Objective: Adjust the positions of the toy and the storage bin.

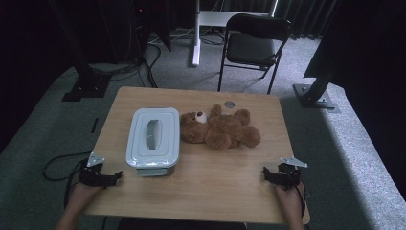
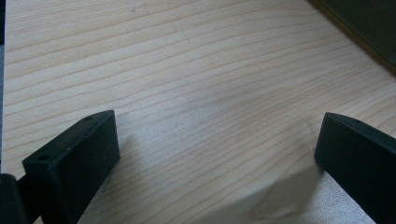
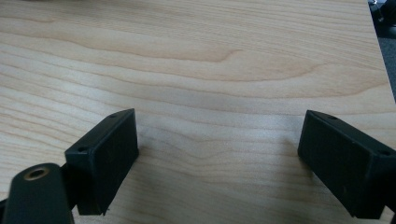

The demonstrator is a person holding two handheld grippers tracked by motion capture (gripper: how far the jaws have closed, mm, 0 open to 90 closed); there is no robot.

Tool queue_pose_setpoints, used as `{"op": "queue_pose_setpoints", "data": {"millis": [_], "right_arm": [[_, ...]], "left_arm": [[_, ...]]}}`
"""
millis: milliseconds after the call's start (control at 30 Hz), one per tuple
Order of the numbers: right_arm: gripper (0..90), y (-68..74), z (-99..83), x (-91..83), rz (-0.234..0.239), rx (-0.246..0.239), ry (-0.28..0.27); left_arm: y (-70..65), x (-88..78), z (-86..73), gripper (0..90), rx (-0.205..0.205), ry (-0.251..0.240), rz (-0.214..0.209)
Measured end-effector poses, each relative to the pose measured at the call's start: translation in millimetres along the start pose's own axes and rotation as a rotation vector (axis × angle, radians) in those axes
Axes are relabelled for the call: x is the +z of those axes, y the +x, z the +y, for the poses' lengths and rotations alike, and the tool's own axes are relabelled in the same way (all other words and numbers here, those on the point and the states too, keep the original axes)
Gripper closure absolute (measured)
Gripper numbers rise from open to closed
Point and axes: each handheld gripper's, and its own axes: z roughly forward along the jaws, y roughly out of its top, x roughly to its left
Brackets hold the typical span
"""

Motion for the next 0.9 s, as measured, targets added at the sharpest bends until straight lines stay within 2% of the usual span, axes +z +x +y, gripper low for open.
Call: {"op": "queue_pose_setpoints", "data": {"millis": [300,333,400,433,533,567,600,667,767,800,833,900], "right_arm": [[11.2,-2.9,4.8,0.4,0.032,-0.027,0.032],[11.2,-3.6,6.3,0.5,0.047,-0.017,0.035],[11.4,-4.9,12.2,1.6,0.105,0.002,0.055],[11.4,-4.4,14.6,2.2,0.110,0.003,0.063],[11.8,-3.6,23.3,1.6,0.128,0.001,0.046],[11.8,-2.4,33.6,-1.9,0.171,0.008,0.020],[11.8,-2.4,33.6,-1.9,0.171,0.008,0.020],[11.8,1.6,50.1,-7.9,0.219,-0.007,-0.019],[12.8,6.9,69.7,-14.4,0.256,-0.028,-0.061],[12.8,6.9,69.7,-14.4,0.256,-0.028,-0.061],[12.8,10.8,84.8,-17.9,0.271,-0.044,-0.087],[12.8,15.3,98.0,-20.6,0.270,-0.065,-0.104]], "left_arm": [[-0.4,0.0,-0.1,0.4,0.013,-0.001,-0.014],[-0.4,0.0,-0.1,0.4,0.014,-0.001,-0.014],[-0.5,-0.1,-0.2,0.4,0.018,-0.001,-0.018],[-0.5,-0.1,-0.2,0.4,0.019,-0.001,-0.018],[-0.5,-0.2,-0.2,0.4,0.021,0.000,-0.020],[-0.5,-0.2,-0.3,0.4,0.024,0.000,-0.023],[-0.5,-0.2,-0.3,0.4,0.024,0.000,-0.023],[-0.4,-0.3,-0.3,0.4,0.027,0.000,-0.024],[-0.6,-0.4,-0.2,0.4,0.027,0.001,-0.025],[-0.6,-0.4,-0.2,0.4,0.027,0.001,-0.025],[-0.6,-0.4,-0.3,0.4,0.027,0.000,-0.026],[-0.6,-0.4,-0.3,0.4,0.027,0.001,-0.026]]}}
